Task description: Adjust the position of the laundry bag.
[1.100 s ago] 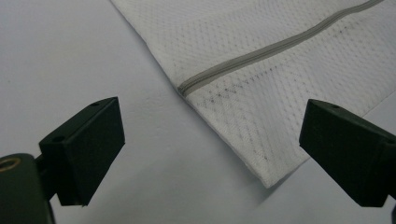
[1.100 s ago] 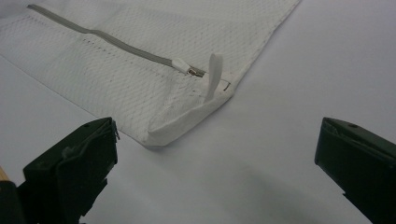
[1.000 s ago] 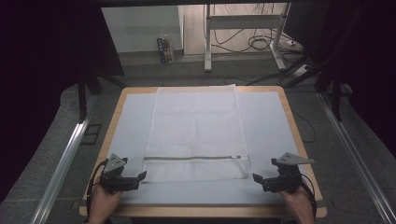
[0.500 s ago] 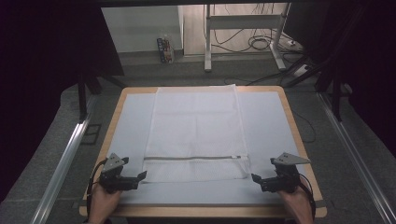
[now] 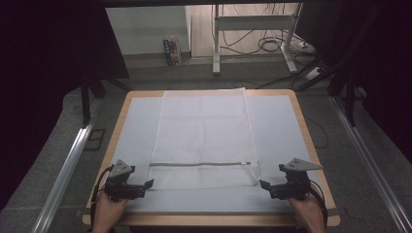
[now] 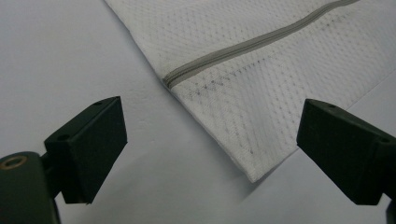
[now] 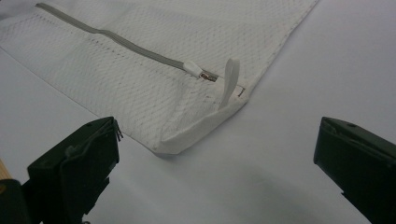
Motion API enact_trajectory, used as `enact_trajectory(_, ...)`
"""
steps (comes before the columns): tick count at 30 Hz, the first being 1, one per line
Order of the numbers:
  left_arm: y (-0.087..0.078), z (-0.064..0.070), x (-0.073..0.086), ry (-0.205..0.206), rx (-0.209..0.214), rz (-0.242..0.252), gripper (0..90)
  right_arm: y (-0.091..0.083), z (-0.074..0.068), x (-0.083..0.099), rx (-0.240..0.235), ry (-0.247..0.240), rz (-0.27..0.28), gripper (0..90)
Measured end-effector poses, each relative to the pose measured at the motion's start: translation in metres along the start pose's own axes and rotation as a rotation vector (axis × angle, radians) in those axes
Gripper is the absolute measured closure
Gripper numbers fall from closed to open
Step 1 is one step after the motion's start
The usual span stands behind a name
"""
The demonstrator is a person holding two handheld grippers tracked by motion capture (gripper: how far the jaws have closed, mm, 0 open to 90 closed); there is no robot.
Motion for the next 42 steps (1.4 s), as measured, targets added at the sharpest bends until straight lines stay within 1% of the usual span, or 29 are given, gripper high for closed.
enact_trajectory(2,0.001,0.001,0.001,0.002,0.001,-0.008,8.3,0.001,-0.001,0.000,-0.003,0.003,-0.006,0.0)
enact_trajectory(5,0.001,0.002,0.000,0.004,0.006,-0.012,8.3,0.003,-0.002,-0.001,0.000,-0.004,-0.002,0.0)
enact_trajectory(11,0.002,0.004,-0.001,-0.005,0.030,-0.014,8.7,0.005,-0.005,-0.003,0.009,-0.016,0.004,0.0)
enact_trajectory(12,0.002,0.004,-0.002,-0.005,0.032,-0.014,8.7,0.006,-0.005,-0.003,0.014,-0.016,0.006,0.0)
enact_trajectory(14,0.004,0.003,-0.002,-0.011,0.023,-0.018,8.1,0.008,-0.005,-0.004,0.029,-0.024,0.006,0.0)
enact_trajectory(16,0.006,0.002,-0.004,-0.006,0.017,-0.016,5.3,0.012,-0.005,-0.003,0.049,-0.039,-0.009,0.0)
enact_trajectory(17,0.007,0.002,-0.005,-0.002,0.015,-0.012,4.8,0.016,-0.004,-0.005,0.068,-0.024,-0.015,0.0)
enact_trajectory(18,0.009,0.002,-0.007,0.010,0.018,-0.012,4.5,0.018,-0.004,-0.006,0.063,-0.014,-0.016,0.0)
enact_trajectory(19,0.009,0.002,-0.007,0.010,0.018,-0.012,3.8,0.018,-0.004,-0.006,0.063,-0.014,-0.016,0.0)
enact_trajectory(20,0.011,0.003,-0.008,0.014,0.026,-0.004,3.8,0.019,-0.005,-0.006,0.058,-0.007,-0.019,0.0)
enact_trajectory(22,0.011,0.002,-0.010,0.015,0.027,0.005,4.5,0.023,-0.006,-0.008,0.043,-0.001,-0.024,0.0)
enact_trajectory(24,0.013,0.001,-0.010,0.015,0.013,0.001,5.6,0.024,-0.007,-0.008,0.036,-0.009,-0.034,0.0)
enact_trajectory(28,0.015,-0.003,-0.011,0.010,0.011,0.003,6.2,0.025,-0.007,-0.010,0.051,-0.023,-0.049,0.5)
enact_trajectory(30,0.017,-0.003,-0.013,0.011,0.007,0.009,6.2,0.025,-0.007,-0.011,0.045,-0.015,-0.060,1.0)
enact_trajectory(32,0.019,-0.004,-0.014,0.019,0.002,0.003,6.3,0.027,-0.008,-0.011,0.025,-0.011,-0.073,1.0)
enact_trajectory(34,0.023,-0.004,-0.014,0.032,-0.006,-0.013,6.6,0.029,-0.009,-0.012,0.027,-0.024,-0.081,1.3)
enact_trajectory(37,0.029,-0.005,-0.015,0.047,-0.016,-0.035,7.5,0.031,-0.010,-0.014,0.041,-0.033,-0.086,6.7)
enact_trajectory(38,0.030,-0.006,-0.016,0.052,-0.018,-0.039,8.1,0.032,-0.010,-0.015,0.042,-0.034,-0.085,10.5)
enact_trajectory(39,0.031,-0.006,-0.016,0.057,-0.016,-0.044,12.2,0.032,-0.009,-0.017,0.056,-0.042,-0.076,18.7)
enact_trajectory(40,0.032,-0.006,-0.016,0.056,-0.016,-0.043,12.2,0.032,-0.009,-0.017,0.056,-0.042,-0.076,18.7)
enact_trajectory(41,0.034,-0.007,-0.017,0.054,-0.017,-0.047,12.8,0.031,-0.007,-0.018,0.069,-0.043,-0.075,20.8)
enact_trajectory(42,0.034,-0.007,-0.017,0.050,-0.019,-0.045,13.4,0.031,-0.006,-0.020,0.074,-0.044,-0.073,24.9)
Point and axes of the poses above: each handheld gripper's, and its own axes: y roughly forward along the jaws, x roughly out of its underside, z roughly to its right, the point moved 7 cm from there along y, roughly forward along the jaws, and after that the axes turned 15 degrees about y, right-handed, at the moved point
